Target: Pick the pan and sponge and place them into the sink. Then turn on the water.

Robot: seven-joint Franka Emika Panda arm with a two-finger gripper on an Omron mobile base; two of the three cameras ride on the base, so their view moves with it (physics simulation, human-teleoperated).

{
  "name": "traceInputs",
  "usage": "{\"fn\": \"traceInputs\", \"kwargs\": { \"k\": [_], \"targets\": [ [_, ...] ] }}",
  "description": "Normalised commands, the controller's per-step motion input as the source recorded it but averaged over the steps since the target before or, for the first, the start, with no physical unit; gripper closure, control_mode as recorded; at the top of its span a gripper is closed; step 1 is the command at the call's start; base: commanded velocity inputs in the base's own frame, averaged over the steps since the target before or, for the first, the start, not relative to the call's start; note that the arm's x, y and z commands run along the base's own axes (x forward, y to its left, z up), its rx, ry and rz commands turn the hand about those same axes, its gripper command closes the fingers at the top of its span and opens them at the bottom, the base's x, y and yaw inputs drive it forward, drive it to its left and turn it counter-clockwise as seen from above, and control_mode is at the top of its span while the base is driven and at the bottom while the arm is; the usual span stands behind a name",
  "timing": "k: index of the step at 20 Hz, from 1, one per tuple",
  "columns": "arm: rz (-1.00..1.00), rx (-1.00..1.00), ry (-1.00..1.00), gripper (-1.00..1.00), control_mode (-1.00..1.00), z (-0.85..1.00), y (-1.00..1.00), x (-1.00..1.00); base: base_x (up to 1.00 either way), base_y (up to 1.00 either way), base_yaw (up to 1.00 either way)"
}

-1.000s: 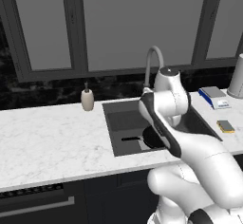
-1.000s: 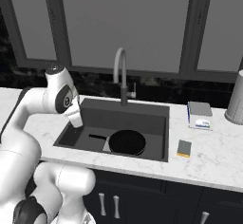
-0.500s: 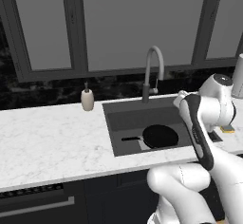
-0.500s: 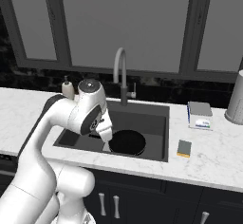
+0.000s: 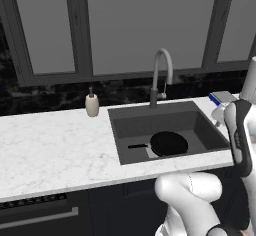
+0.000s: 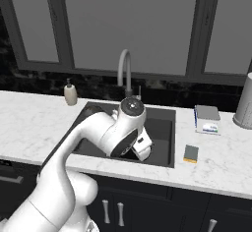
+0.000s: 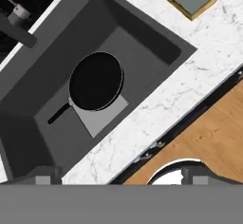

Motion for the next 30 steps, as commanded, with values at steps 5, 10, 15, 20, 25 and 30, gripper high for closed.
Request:
{"fn": "traceInputs", "kwargs": {
  "k": [5, 10, 15, 20, 25, 30],
  "targets": [
    [0.29, -0.02, 0.00, -1.00, -1.00, 0.00, -0.70, 0.00, 0.00, 0.00, 0.00],
    [0.27, -0.01, 0.00, -1.00, -1.00, -0.22, -0.58, 0.25, 0.00, 0.00, 0.00],
    [0.20, -0.06, 0.02, -1.00, -1.00, -0.28, -0.35, 0.39, 0.00, 0.00, 0.00],
    [0.05, -0.19, 0.12, -1.00, -1.00, -0.39, -0.11, 0.51, 0.00, 0.00, 0.00],
    [0.00, -0.17, 0.12, -1.00, -1.00, -0.25, -0.13, 0.42, 0.00, 0.00, 0.00],
    [0.01, -0.03, 0.03, -1.00, -1.00, -0.10, -0.29, 0.23, 0.00, 0.00, 0.00]
  ]
}}
